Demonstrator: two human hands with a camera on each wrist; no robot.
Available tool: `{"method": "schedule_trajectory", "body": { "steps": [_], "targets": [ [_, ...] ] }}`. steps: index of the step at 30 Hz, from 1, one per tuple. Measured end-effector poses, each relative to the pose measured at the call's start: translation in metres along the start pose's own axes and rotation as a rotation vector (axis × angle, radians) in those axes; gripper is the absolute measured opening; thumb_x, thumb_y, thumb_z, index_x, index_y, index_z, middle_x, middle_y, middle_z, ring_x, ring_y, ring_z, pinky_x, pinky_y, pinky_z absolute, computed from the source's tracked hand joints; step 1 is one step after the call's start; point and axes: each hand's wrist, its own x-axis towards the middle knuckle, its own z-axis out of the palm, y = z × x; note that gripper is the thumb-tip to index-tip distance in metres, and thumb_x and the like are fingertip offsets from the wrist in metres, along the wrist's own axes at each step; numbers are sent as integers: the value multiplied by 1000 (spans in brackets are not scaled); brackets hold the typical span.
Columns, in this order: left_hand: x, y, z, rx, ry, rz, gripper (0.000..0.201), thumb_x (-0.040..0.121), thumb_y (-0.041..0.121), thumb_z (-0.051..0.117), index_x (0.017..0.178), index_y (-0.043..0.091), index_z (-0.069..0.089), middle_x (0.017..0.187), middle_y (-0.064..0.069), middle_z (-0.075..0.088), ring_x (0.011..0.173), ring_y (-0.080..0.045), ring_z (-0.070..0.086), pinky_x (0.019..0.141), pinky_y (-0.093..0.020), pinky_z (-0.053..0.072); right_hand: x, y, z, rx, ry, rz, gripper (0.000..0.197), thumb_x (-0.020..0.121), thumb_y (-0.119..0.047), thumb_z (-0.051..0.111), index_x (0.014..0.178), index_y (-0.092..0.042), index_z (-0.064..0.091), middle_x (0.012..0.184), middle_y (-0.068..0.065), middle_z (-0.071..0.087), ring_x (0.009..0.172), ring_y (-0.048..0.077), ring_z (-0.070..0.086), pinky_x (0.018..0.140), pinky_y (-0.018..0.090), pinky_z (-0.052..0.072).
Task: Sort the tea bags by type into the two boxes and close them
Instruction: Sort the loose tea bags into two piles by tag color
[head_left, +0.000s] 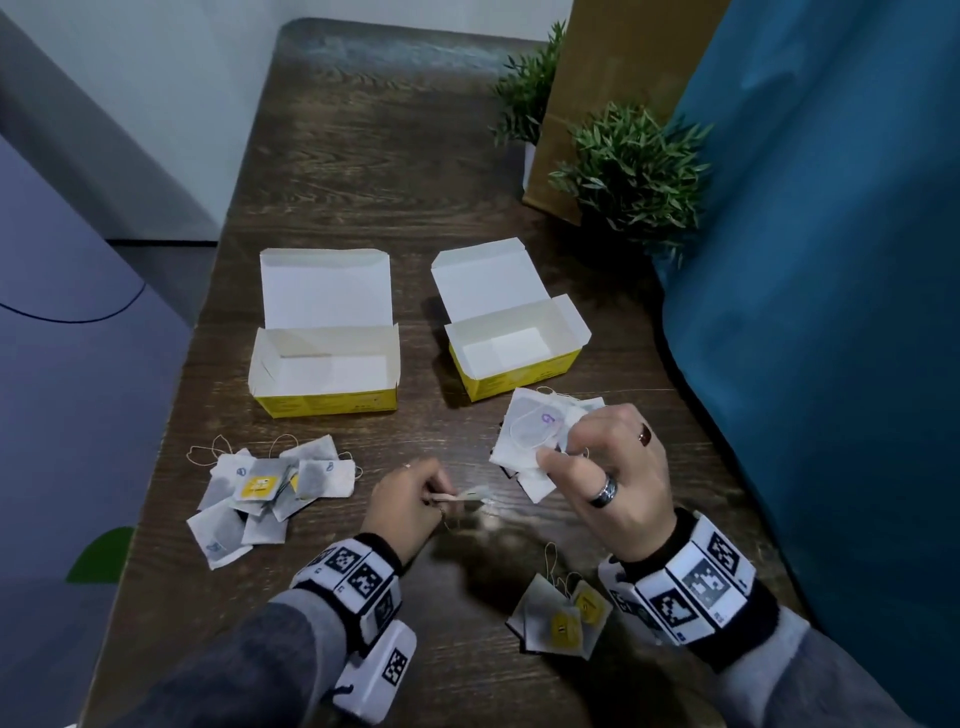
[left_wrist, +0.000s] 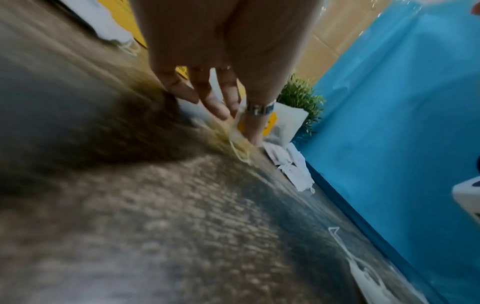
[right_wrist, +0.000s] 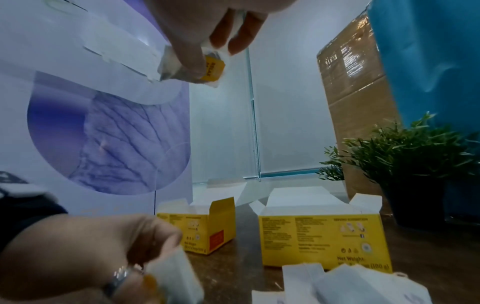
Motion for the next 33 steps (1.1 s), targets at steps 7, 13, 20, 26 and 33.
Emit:
{"method": "schedule_trajectory", "body": {
  "steps": [7,13,20,26,33],
  "targets": [
    [-27,24,-53,296,498,618,26,57,10,58,71,27,45,83,13,45,79,-13,41,76,-26,18,0,6,-5,-122,4,-26,8,94,-14,49,88,-16,53,81,-3,37,69,15,39,58,25,36],
    [-36,35,-73,293,611,681,17,61,13,58,68,25,48,85,13,41,81,-12,41,93,-23,16,-6,7,2,-148,-15,-42,8,91,-10,49,88,-16,51,82,1,35,68,18,38,54,25,39],
    [-34,33,-70,-97,248,491,10,75,14,71,73,19,62,78,6,62,72,-4,56,68,-15,44,4,5,8,170,-303,354,20,80,-6,62,75,-20,48,89,-1,60,88,7,55,80,17,40],
    [3,38,-28,-372,-70,45,22,77,5,72,79,25,61,73,-4,62,52,-4,53,56,-18,48,-28,57,20,216,-424,1195,19,81,-15,71,80,-22,53,84,-2,63,61,1,60,65,31,53],
    [48,58,20,-478,-77,-116,21,85,0,59,79,18,54,75,-5,60,48,-2,60,51,-21,50,-76,65,-6,209,-854,970,20,78,-17,73,94,-20,62,94,-7,54,87,14,56,79,25,45]
  ]
}}
